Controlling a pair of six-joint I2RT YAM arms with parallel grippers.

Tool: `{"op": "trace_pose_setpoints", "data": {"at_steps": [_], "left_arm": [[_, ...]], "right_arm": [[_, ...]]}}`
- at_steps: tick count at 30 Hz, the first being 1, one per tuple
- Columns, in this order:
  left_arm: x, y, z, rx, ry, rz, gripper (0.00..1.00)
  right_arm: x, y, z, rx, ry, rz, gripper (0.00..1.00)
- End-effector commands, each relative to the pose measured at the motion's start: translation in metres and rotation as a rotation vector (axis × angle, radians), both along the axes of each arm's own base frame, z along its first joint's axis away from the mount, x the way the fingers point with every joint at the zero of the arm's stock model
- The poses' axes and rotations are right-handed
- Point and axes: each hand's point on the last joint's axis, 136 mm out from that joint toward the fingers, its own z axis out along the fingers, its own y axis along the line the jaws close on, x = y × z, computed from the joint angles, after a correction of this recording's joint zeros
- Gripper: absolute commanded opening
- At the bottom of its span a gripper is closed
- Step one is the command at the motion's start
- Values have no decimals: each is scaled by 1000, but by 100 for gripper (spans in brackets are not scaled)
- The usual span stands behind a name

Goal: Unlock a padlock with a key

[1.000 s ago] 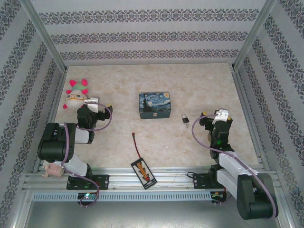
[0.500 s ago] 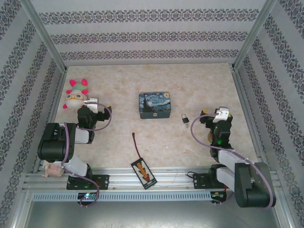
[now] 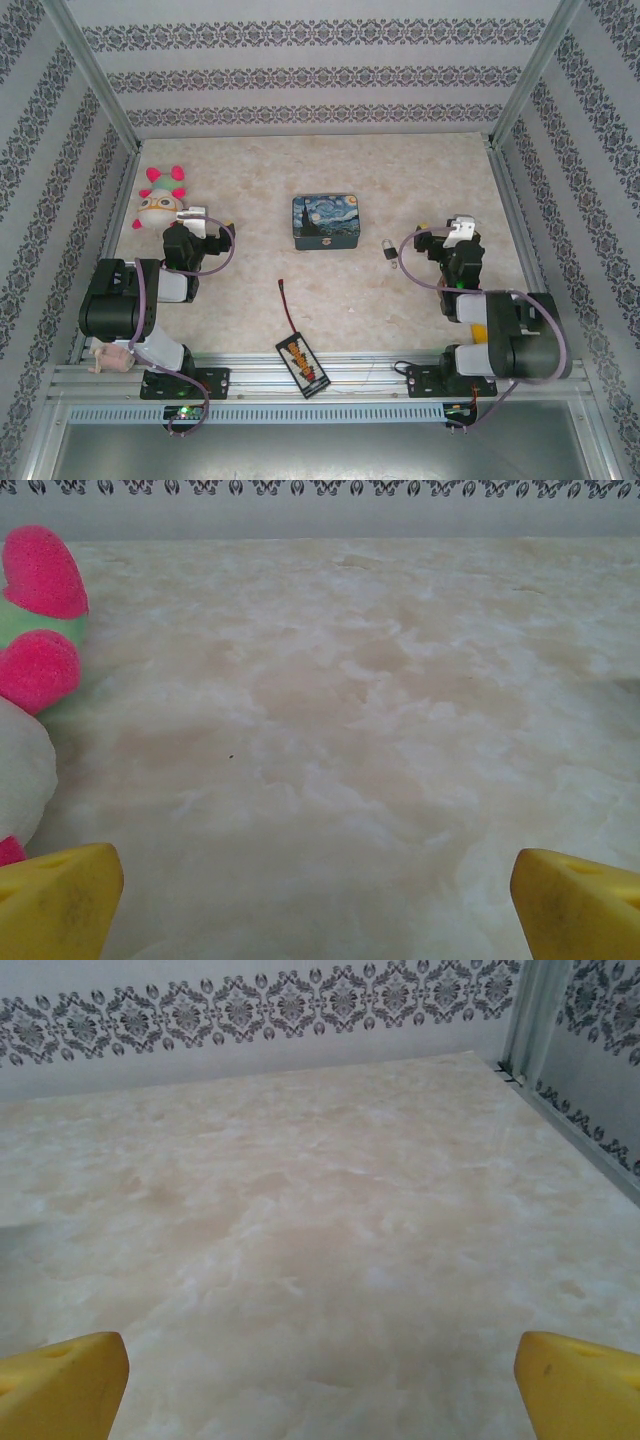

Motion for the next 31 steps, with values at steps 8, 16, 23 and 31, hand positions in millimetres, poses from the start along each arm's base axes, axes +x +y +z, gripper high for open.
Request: {"op": "trace_pose_setpoints", "data": {"at_steps": [8, 16, 23, 31], "left_arm": [[1, 0, 2, -3, -2, 2, 99], [1, 0, 2, -3, -2, 2, 99], [1, 0, 2, -3, -1, 3, 99], [1, 0, 3, -3, -1, 3, 99]], "right_arm": [[34, 16, 3, 12, 5, 111, 98], [32, 35, 0, 4, 13, 228, 98], [32, 35, -1, 2, 16, 225, 98], [32, 35, -1, 1, 16, 224, 98]]}}
